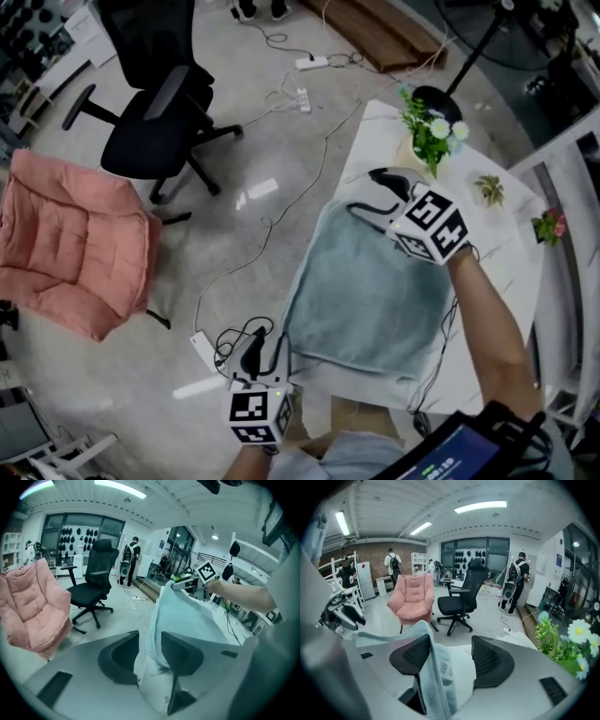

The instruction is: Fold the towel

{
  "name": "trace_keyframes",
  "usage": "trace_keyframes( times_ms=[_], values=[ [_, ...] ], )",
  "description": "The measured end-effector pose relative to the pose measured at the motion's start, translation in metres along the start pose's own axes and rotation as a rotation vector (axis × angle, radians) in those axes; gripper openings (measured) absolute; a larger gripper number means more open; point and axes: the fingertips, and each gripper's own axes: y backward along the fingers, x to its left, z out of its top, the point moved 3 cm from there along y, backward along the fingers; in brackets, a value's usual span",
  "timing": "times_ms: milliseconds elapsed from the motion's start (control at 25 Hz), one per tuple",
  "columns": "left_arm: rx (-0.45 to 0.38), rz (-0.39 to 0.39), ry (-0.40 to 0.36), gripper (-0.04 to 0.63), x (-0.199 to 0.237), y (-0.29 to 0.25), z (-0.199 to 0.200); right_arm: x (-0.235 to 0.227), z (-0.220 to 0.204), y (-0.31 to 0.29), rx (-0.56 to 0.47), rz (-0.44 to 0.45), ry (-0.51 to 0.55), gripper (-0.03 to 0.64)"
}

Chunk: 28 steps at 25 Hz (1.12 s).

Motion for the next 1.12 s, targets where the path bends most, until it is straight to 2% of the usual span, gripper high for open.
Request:
trace_keyframes(
  times_ms=[200,360,560,640,720,800,880,920,1000,1120],
  values=[
    [0.000,-0.023,-0.010,0.150,-0.015,-0.002,-0.006,0.007,-0.008,-0.021,0.060,0.010,0.079,0.295],
    [-0.009,-0.006,0.016,0.150,-0.014,0.001,-0.012,0.000,-0.023,-0.033,0.079,0.021,0.053,0.288],
    [-0.039,0.011,0.036,0.150,-0.002,0.012,-0.004,-0.004,0.010,0.005,-0.119,0.029,-0.124,0.285],
    [-0.066,0.015,0.024,0.149,0.000,0.022,0.009,-0.005,0.025,0.037,-0.196,0.005,-0.163,0.276],
    [-0.105,0.004,0.003,0.116,-0.005,0.030,0.024,-0.008,0.030,0.075,-0.241,-0.038,-0.177,0.251],
    [-0.139,-0.042,-0.025,0.061,-0.019,0.032,0.037,-0.012,0.015,0.111,-0.222,-0.114,-0.173,0.177],
    [-0.150,-0.124,-0.052,0.037,-0.040,0.025,0.044,-0.015,-0.020,0.136,-0.140,-0.184,-0.179,0.107],
    [-0.144,-0.170,-0.061,0.035,-0.053,0.020,0.045,-0.014,-0.044,0.144,-0.083,-0.200,-0.187,0.100],
    [-0.122,-0.258,-0.071,0.035,-0.083,0.009,0.042,-0.006,-0.094,0.153,0.031,-0.192,-0.212,0.089],
    [-0.074,-0.380,-0.101,0.035,-0.131,-0.003,0.036,0.010,-0.155,0.155,0.120,-0.130,-0.288,0.074]
  ],
)
